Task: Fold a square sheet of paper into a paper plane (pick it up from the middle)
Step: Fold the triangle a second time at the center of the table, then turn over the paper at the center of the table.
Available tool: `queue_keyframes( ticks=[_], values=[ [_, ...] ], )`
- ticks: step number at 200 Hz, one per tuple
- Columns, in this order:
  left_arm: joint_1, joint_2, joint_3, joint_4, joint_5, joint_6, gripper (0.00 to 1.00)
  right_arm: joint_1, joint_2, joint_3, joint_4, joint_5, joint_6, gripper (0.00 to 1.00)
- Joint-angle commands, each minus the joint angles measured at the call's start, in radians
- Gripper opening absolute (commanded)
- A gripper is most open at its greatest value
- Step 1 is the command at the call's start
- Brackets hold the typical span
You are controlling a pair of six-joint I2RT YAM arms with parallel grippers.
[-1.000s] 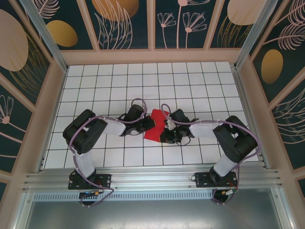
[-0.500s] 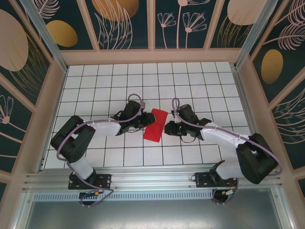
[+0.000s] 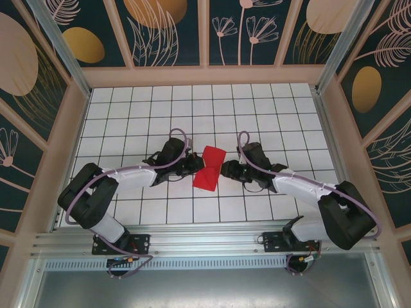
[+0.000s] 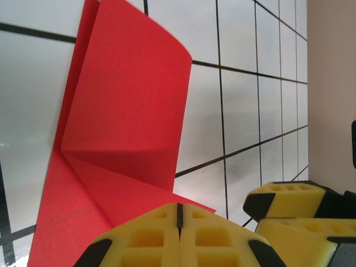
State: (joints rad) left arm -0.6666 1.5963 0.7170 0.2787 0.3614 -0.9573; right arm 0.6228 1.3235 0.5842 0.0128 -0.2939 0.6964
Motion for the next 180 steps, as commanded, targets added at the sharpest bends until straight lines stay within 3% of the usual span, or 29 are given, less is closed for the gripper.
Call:
queue_keyframes(
  ticks=[1,23,114,180],
  values=[
    [0.002,0.052,0.002,0.020,0.057,0.014,0.03,0.006,0.038,0.013,0.047,-0.022,0.019,0.48],
    [0.001,0.101,0.026,0.047,0.080,0.007,0.03,0.019,0.074,0.030,0.047,-0.024,0.014,0.53],
    [-0.004,0.260,0.111,0.035,0.064,0.001,0.05,0.034,0.136,0.045,0.075,-0.030,0.025,0.56],
    [-0.005,0.231,0.067,0.050,0.053,0.000,0.08,0.034,0.216,0.081,0.105,-0.034,0.068,0.49]
  ],
)
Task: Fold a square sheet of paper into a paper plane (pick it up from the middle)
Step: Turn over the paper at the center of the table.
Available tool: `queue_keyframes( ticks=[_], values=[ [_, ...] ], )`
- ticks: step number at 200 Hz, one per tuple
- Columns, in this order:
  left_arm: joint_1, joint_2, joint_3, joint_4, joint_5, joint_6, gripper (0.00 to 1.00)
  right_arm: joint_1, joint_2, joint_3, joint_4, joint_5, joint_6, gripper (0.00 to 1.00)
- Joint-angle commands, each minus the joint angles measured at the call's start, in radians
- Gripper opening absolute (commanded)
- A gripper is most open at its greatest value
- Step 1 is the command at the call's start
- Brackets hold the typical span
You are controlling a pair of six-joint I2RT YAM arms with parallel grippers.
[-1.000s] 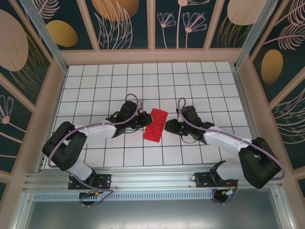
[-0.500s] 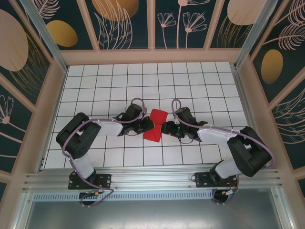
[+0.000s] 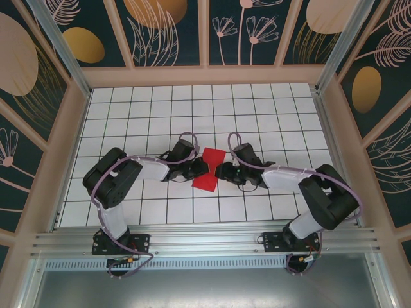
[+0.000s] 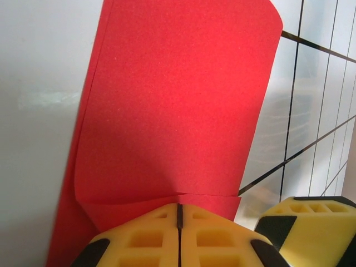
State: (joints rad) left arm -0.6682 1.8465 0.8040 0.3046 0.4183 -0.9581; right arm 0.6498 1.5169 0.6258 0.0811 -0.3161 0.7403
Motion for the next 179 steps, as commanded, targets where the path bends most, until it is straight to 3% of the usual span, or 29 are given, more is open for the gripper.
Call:
queue_keyframes(
  ticks=[1,179],
  values=[
    [-0.003,-0.020,-0.021,0.025,-0.004,0.002,0.08,0.007,0.023,0.040,0.038,-0.013,0.025,0.49],
    [-0.004,-0.027,-0.030,0.034,-0.018,-0.007,0.07,0.000,0.116,0.051,0.140,-0.061,0.090,0.38]
  ],
)
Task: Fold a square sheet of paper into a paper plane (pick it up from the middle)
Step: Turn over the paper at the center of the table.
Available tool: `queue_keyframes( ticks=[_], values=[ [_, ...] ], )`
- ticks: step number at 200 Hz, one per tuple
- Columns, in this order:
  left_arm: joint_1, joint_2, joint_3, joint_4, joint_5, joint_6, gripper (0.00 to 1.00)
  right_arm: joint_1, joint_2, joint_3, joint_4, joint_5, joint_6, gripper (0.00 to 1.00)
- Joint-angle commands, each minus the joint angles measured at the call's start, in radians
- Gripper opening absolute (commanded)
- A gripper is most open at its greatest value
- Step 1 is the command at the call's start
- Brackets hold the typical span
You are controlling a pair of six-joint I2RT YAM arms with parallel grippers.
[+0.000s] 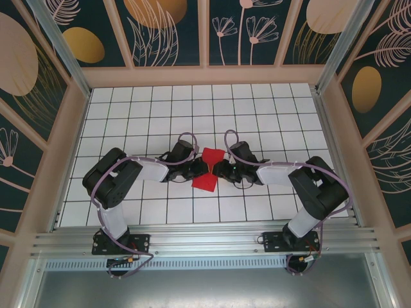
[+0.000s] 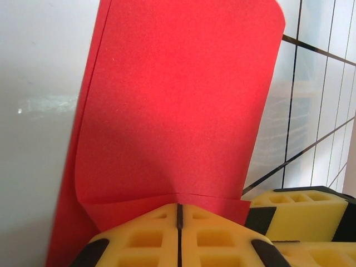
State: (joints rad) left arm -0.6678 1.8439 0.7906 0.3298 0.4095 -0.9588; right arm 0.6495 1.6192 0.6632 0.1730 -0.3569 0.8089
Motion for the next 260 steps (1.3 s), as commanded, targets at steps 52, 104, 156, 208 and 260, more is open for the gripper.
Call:
queue_keyframes(
  ticks=[52,104,156,208,260],
  values=[
    [-0.004,-0.029,-0.022,0.009,-0.018,-0.013,0.07,-0.005,0.012,-0.009,0.067,-0.003,0.042,0.38],
    [-0.004,-0.037,-0.026,0.004,-0.035,-0.014,0.06,-0.007,0.012,-0.009,0.026,0.049,0.042,0.38],
    [-0.003,-0.035,-0.030,0.010,-0.036,-0.019,0.06,-0.004,0.040,-0.012,0.053,0.027,0.063,0.37],
    [-0.004,-0.034,-0.033,0.017,-0.032,-0.023,0.05,-0.001,0.046,-0.018,0.126,-0.038,0.067,0.32],
    [-0.004,-0.037,-0.031,0.016,-0.034,-0.025,0.05,-0.002,0.048,-0.023,0.155,-0.047,0.074,0.29]
  ],
)
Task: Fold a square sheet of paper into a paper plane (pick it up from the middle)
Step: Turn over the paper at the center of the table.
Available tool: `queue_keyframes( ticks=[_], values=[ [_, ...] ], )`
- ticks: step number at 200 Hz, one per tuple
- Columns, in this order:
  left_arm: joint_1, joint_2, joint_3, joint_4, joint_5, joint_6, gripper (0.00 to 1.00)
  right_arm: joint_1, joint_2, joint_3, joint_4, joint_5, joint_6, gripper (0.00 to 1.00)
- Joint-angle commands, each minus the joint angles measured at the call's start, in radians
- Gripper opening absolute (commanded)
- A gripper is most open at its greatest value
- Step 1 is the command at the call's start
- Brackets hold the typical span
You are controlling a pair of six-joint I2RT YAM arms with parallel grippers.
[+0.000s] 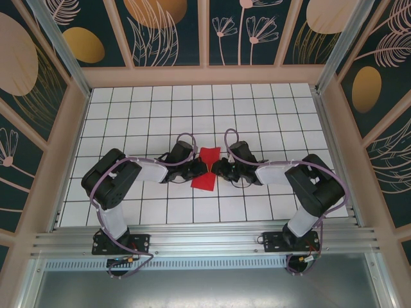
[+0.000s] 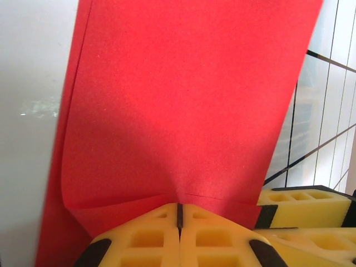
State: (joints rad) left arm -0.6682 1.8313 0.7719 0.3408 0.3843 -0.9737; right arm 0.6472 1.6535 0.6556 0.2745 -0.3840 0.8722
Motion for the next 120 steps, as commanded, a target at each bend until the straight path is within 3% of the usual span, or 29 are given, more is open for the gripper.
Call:
queue_keyframes(
  ticks=[1,53,120],
  values=[
    [-0.004,-0.024,-0.012,0.005,-0.009,-0.010,0.05,0.000,0.015,-0.016,0.054,-0.020,0.010,0.29],
    [-0.004,-0.032,-0.013,0.006,-0.019,-0.016,0.05,-0.001,0.014,-0.054,0.089,-0.050,-0.033,0.29],
    [-0.004,-0.046,-0.020,0.022,-0.019,-0.033,0.05,-0.002,0.054,-0.045,0.157,-0.080,-0.050,0.12]
  ],
)
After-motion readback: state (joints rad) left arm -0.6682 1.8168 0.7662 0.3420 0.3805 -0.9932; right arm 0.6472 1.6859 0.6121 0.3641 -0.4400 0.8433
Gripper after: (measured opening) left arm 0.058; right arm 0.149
